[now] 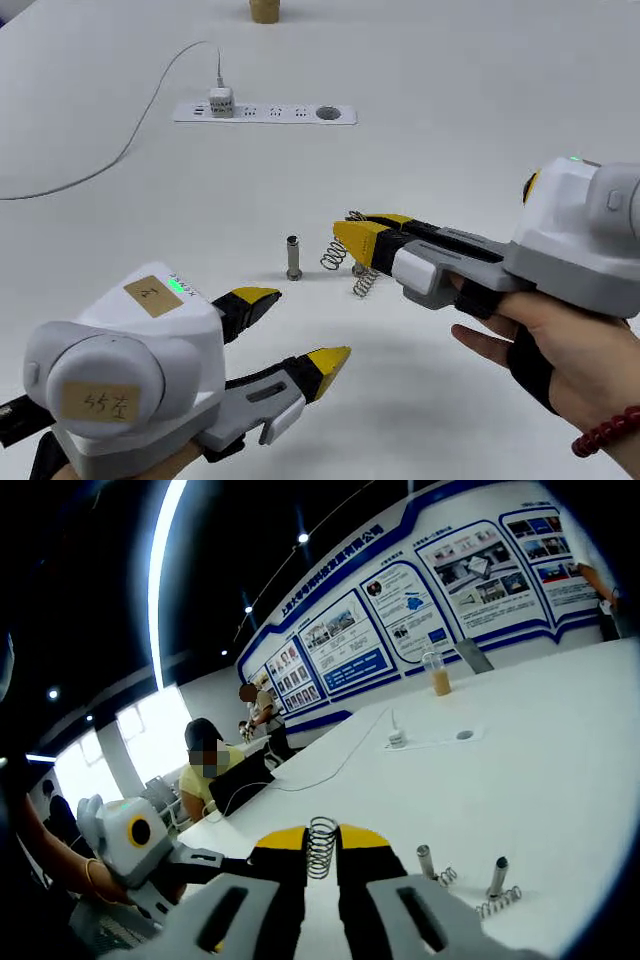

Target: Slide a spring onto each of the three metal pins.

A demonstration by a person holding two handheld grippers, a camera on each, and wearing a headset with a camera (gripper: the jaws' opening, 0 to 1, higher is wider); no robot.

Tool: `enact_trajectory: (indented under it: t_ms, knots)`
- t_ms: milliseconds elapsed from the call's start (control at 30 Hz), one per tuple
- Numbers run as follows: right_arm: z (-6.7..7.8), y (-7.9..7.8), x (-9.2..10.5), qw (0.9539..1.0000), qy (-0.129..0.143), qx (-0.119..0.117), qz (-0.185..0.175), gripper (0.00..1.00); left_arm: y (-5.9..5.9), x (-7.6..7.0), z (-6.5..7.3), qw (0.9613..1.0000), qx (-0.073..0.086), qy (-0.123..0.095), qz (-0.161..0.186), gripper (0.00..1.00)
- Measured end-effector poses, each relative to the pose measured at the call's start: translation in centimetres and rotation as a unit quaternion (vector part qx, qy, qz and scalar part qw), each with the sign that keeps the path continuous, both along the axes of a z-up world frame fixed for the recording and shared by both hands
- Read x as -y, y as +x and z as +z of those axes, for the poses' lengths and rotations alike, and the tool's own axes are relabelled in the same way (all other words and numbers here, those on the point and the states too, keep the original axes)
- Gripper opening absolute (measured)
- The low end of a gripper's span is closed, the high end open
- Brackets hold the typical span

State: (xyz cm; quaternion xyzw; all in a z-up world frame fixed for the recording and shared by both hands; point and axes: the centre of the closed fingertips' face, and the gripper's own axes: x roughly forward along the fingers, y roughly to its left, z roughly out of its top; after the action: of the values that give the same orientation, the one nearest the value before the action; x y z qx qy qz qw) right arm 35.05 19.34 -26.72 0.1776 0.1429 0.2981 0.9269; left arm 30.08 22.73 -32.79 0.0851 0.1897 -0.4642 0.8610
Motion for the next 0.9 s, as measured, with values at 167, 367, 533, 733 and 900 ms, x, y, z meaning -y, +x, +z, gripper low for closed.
enact_trajectory:
  t_ms: [167,367,533,733,900]
  knots:
    - [-0.3,0.8,-0.3,0.9997,-0.025,0.009,0.001,0.11,0.3,-0.5,-0.1,0.9998,0.006,0.01,0.014,0.56]
    - [-0.3,1.9,-0.8,0.9983,-0.05,0.028,0.002,0.11,0.8,-1.0,0.0,0.9995,0.012,0.011,0.027,0.61]
    - [-0.7,2.9,-1.4,0.9964,-0.073,0.041,0.009,0.11,0.9,-1.2,0.0,0.9994,0.008,0.009,0.033,0.66]
    - [-1.4,3.9,-1.8,0.9934,-0.102,0.051,0.016,0.11,1.0,-1.3,-0.1,0.9993,0.008,0.013,0.034,0.73]
    - [-1.9,5.0,-2.1,0.9917,-0.115,0.056,0.017,0.11,1.1,-1.3,-0.2,0.9993,0.006,0.013,0.035,0.78]
